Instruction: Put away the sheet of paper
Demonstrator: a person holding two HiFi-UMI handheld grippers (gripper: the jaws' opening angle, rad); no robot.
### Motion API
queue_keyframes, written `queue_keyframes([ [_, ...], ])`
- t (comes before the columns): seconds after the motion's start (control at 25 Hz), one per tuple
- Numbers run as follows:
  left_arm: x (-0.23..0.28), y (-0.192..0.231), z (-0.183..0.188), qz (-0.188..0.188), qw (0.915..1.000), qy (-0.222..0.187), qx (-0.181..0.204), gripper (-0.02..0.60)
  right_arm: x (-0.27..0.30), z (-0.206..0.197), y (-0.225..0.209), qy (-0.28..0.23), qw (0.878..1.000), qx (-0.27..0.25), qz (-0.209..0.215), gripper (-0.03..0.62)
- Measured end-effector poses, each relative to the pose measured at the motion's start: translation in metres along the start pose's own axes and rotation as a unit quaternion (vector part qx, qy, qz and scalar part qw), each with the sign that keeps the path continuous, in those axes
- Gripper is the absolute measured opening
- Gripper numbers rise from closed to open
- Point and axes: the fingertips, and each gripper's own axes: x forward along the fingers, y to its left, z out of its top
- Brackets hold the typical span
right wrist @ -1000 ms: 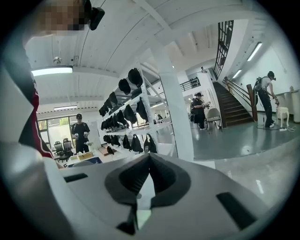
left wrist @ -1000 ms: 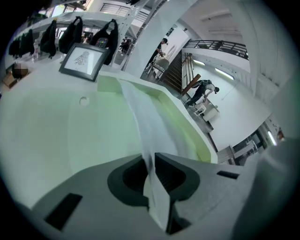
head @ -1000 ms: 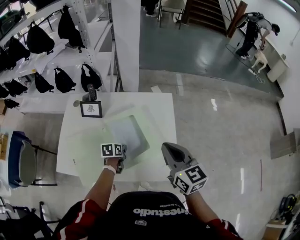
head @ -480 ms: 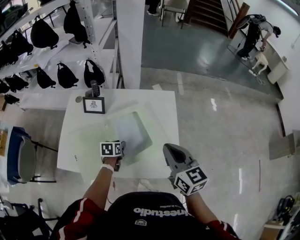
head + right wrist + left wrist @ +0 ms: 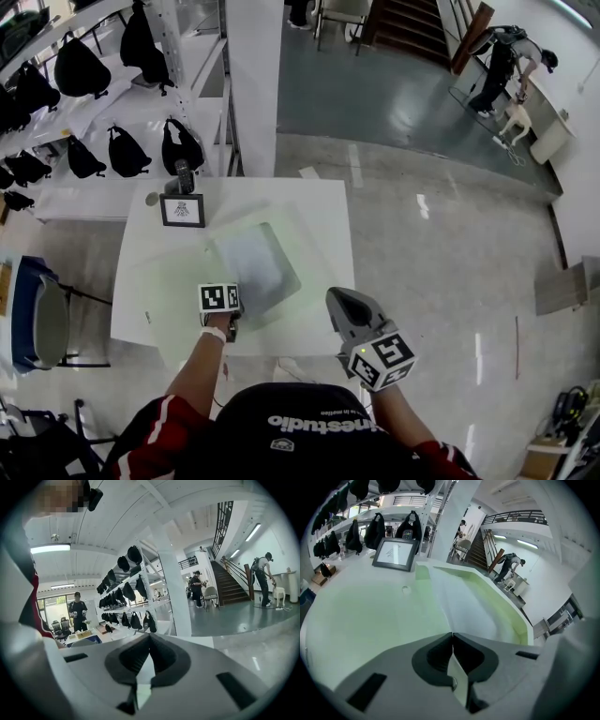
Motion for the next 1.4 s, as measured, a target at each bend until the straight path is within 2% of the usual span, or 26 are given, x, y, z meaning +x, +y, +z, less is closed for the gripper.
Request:
queue_keyframes([
  [0.08,-0.001,0.001,0.000,0.004,1.0000,-0.002,0.002,0.014,0.000,0.001,-0.001,-0.001,1.000,0.000,0.000,0.005],
  [0.12,-0.002,0.002,0.001,0.005,1.0000,-0.005,0.003,0.038,0.000,0.001,0.000,-0.001,1.000,0.000,0.001,0.004],
  [0.16,-0.003,0.003,0.002,0.005,1.0000,-0.007,0.003,0.091,0.000,0.002,0.000,-0.002,1.000,-0.001,0.001,0.005],
  [0.28,-0.007,0.006,0.005,0.007,0.9998,-0.017,0.002,0.137,0.001,0.004,0.001,-0.002,1.000,-0.002,0.002,0.005],
  [0.92,-0.081,-0.003,0.015,-0.015,0.9950,-0.095,0.025,0.138,-0.006,0.013,0.014,-0.007,1.000,-0.017,-0.017,0.004],
  [1.16,-0.131,-0.014,0.015,-0.035,0.9869,-0.146,0.059,0.138,-0.014,0.017,0.032,-0.019,0.999,-0.024,-0.027,0.004],
  [1.4,-0.193,-0.018,0.017,-0.055,0.9754,-0.196,0.083,0.138,-0.026,0.029,0.067,-0.034,0.998,-0.036,-0.032,0.004],
])
